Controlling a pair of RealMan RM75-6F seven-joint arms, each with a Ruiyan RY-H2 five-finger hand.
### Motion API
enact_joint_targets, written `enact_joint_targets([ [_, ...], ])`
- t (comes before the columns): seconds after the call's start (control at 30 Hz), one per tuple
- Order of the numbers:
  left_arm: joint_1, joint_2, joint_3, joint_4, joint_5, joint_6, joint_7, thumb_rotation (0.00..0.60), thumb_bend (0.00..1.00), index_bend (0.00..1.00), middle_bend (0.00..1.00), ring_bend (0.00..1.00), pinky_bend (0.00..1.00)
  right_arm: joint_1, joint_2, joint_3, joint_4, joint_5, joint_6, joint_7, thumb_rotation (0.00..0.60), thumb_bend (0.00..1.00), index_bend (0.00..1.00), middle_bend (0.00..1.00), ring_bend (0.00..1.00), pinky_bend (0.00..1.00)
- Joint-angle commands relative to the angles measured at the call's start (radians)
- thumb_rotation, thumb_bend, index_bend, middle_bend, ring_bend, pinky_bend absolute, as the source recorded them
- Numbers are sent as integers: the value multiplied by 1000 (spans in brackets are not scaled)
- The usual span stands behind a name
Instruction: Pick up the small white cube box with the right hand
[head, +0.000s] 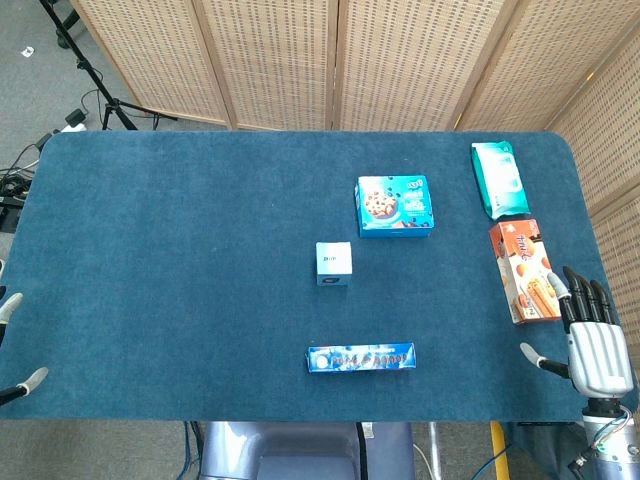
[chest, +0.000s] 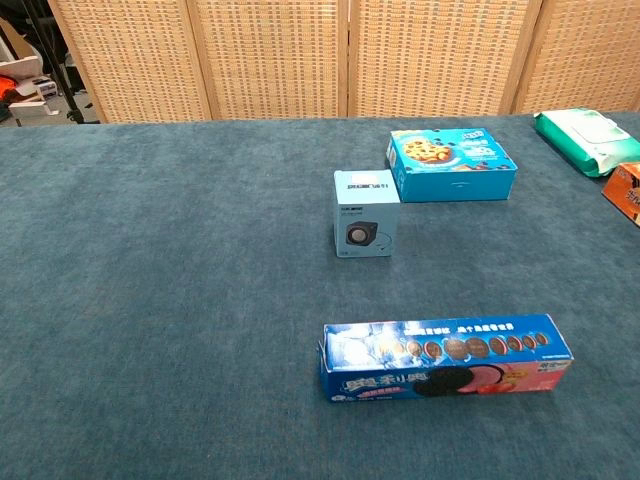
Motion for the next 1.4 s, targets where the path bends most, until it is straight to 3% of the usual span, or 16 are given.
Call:
enact_joint_targets([
  [0.03,0,0,0,0,-1,0,0,600,0,0,0,0,0,0,1,-2,0,-7,1,6,600,0,0,0,0,0],
  [0.4,4,7,1,0,1,7,-17,600,0,0,0,0,0,18,4,-4,5,-17,-27,17,600,0,0,0,0,0],
  [0.57,-3,9,-5,-2,-14,-9,-16,600,0,0,0,0,0,103,36,33,-17,-19,-128,-6,600,0,0,0,0,0],
  [0.7,-8,8,-14,-7,-36,-21,-11,600,0,0,0,0,0,214,79,78,-83,-5,-274,-15,600,0,0,0,0,0],
  [0.87,-19,7,-24,-12,-65,-46,-1,600,0,0,0,0,0,371,79,151,-131,148,-505,-69,600,0,0,0,0,0],
  [1.0,-23,10,-29,-18,-85,-60,1,600,0,0,0,0,0,485,6,190,-120,310,-621,-179,600,0,0,0,0,0],
  [1.17,-30,13,-36,-22,-106,-77,2,600,0,0,0,0,0,616,-128,208,-54,489,-678,-324,600,0,0,0,0,0],
  [1.4,-47,13,-49,-25,-147,-115,12,600,0,0,0,0,0,770,-284,214,20,699,-657,-513,600,0,0,0,0,5],
])
